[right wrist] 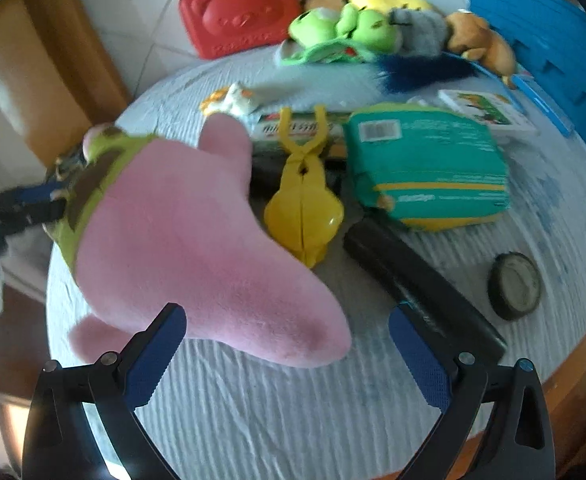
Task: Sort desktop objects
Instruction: 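Grasp the pink-green plush with both tools, then lift the pink-green plush with both tools and carry it toward the crate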
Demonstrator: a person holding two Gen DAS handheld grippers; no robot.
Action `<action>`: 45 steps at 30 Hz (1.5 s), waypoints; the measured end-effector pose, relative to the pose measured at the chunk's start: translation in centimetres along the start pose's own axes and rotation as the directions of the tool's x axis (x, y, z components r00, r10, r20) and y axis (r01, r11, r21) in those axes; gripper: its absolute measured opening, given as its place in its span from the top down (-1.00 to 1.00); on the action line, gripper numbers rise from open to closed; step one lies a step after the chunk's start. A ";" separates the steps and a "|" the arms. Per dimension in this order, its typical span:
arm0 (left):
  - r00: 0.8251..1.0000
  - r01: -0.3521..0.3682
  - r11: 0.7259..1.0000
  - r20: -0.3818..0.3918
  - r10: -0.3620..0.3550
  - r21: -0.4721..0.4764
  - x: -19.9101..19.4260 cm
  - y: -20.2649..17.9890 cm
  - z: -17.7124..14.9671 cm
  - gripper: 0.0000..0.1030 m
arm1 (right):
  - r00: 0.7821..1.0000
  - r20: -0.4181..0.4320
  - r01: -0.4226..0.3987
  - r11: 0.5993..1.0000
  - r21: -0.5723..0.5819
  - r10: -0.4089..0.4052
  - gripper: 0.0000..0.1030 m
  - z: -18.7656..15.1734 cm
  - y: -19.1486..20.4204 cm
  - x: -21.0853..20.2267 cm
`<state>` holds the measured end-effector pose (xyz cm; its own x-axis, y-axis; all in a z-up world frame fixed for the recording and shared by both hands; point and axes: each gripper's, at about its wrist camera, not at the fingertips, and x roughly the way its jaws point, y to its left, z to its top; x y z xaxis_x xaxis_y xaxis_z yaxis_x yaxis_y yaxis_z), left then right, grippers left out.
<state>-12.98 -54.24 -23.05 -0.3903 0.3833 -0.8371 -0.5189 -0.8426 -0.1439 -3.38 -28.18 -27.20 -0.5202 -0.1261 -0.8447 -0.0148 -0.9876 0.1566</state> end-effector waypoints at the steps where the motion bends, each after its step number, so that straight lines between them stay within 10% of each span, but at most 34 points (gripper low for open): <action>1: 1.000 0.002 1.000 0.001 -0.002 0.009 0.2 -0.3 -0.1 -0.97 | 1.000 -0.002 -0.007 1.000 -0.012 0.007 -1.00 -0.1 0.0 0.4; 15: 0.995 0.039 0.999 0.094 -0.039 -0.007 1.2 -0.6 -1.3 -0.98 | 0.987 0.091 -0.113 0.970 -0.213 0.135 -1.00 -1.9 1.3 2.6; 18: 0.989 0.045 0.999 0.143 -0.042 -0.012 0.8 -0.8 -1.5 -0.24 | 0.985 0.134 -0.078 0.976 -0.201 0.106 -0.95 -1.6 2.1 3.5; 20: 0.988 0.005 1.000 0.155 -0.004 -0.005 0.4 -1.1 -1.3 -0.20 | 0.977 0.182 -0.071 0.977 -0.199 0.108 -0.77 -1.7 2.7 2.5; 33: 0.993 -0.001 0.998 0.118 0.009 -0.071 -0.9 2.2 -1.3 -0.75 | 0.989 0.132 -0.039 0.983 -0.180 0.064 -0.69 -2.7 2.7 2.4; 40: 0.972 0.213 0.974 0.115 -0.203 -0.073 2.7 -0.5 -1.6 -0.57 | 0.985 0.166 -0.015 0.982 -0.188 0.047 -0.91 -2.9 2.8 2.8; 45: 0.973 0.154 0.988 0.179 -0.150 -0.009 0.4 -2.6 -0.9 -0.46 | 0.981 0.187 -0.018 0.983 -0.183 0.052 -0.59 -2.8 3.2 2.0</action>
<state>-11.08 -52.28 -23.52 -0.4377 0.5663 -0.6984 -0.5658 -0.7771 -0.2755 -2.07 -31.87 -29.82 -0.6708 -0.1577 -0.7247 0.1506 -0.9857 0.0752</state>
